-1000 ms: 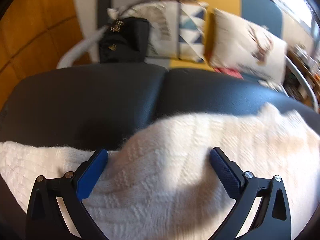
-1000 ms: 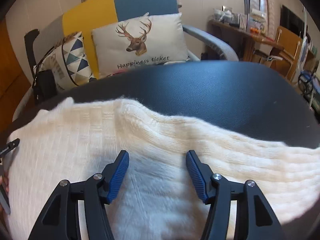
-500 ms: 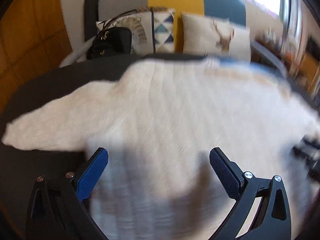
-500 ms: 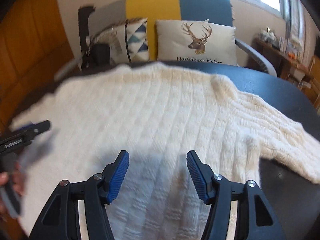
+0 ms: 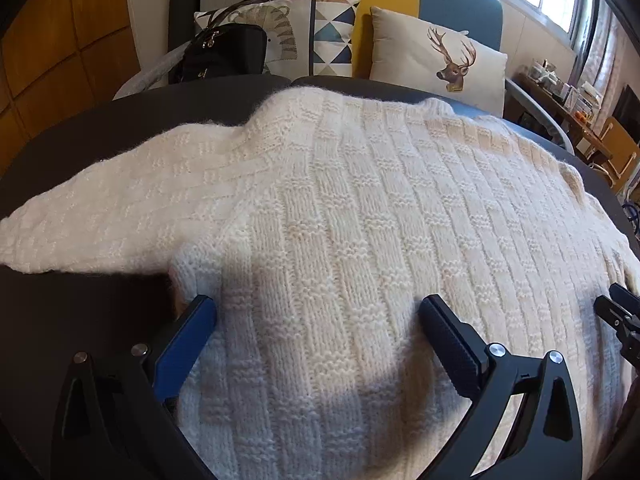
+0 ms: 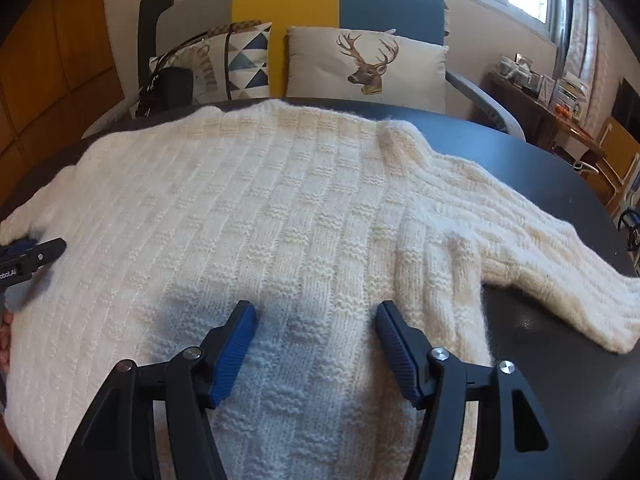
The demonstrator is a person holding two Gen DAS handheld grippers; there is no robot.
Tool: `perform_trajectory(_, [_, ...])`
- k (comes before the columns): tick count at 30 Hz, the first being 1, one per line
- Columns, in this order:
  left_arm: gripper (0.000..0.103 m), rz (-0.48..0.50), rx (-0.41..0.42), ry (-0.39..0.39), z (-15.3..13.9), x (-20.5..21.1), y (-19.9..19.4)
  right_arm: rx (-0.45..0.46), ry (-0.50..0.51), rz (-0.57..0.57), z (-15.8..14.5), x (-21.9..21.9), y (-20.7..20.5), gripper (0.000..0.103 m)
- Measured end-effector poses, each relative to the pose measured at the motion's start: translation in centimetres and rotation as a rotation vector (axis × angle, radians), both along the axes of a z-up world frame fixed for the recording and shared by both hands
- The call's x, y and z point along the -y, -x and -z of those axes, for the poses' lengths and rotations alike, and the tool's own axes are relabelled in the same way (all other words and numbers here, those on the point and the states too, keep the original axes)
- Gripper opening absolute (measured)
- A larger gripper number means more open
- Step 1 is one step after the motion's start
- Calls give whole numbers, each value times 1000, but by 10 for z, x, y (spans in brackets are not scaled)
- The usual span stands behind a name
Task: Fold clothes
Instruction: 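Grasp the cream sweater sleeve cuff with the right gripper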
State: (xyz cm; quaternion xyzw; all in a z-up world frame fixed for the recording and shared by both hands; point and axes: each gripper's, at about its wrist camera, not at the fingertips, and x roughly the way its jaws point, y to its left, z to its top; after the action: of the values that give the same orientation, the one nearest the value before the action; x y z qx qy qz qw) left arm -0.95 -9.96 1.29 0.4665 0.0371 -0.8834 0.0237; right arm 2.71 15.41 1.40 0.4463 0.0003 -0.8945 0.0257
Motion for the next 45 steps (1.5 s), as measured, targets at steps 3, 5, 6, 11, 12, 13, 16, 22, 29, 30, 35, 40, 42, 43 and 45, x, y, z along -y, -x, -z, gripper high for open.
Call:
perform_trajectory(3, [103, -57, -55, -29, -12, -2, -5, -60, 59, 6, -21, -4, 9, 64])
perform_trajectory(5, [103, -47, -71, -55, -9, -9, -7, -78, 60, 29, -28, -10, 26, 64])
perform_trajectory(6, [103, -25, -48, -37, -4, -15, -4, -69, 56, 38, -27, -13, 35, 64])
perform_trajectory(11, [103, 3, -32, 12, 2, -23, -3, 31, 32, 83, 4, -44, 63, 64])
perform_trajectory(12, [103, 2, -35, 5, 2, -22, -4, 7, 57, 78, 6, -52, 58, 64])
perform_trajectory(13, [103, 2, -38, -2, 2, -20, -5, -2, 79, 74, 5, -58, 53, 64])
perform_trajectory(16, [103, 2, -38, 9, 3, -21, -6, -13, 127, 64, -4, -71, 39, 63])
perform_trajectory(22, [103, 7, -40, 11, 4, -22, -4, -69, 430, 252, -16, -167, -26, 64])
perform_trajectory(29, [103, 8, -40, 16, 4, -23, -3, -114, 909, 766, 25, -335, -130, 62])
perform_trajectory(30, [103, 8, -40, 17, 4, -23, -2, -135, 959, 812, 29, -350, -140, 55])
perform_trajectory(35, [103, 9, -39, 24, 3, -24, -2, -198, 1045, 905, 34, -391, -150, 52])
perform_trajectory(40, [103, 10, -39, 24, 3, -23, -3, -231, 1055, 946, 37, -399, -120, 51])
perform_trajectory(42, [103, 10, -40, 24, 3, -23, -3, -246, 1060, 975, 39, -401, -112, 47])
perform_trajectory(43, [103, 10, -40, 24, 3, -23, -3, -245, 1063, 998, 42, -405, -111, 42])
perform_trajectory(45, [103, 10, -40, 24, 4, -24, -2, -234, 1065, 1044, 48, -413, -111, 20])
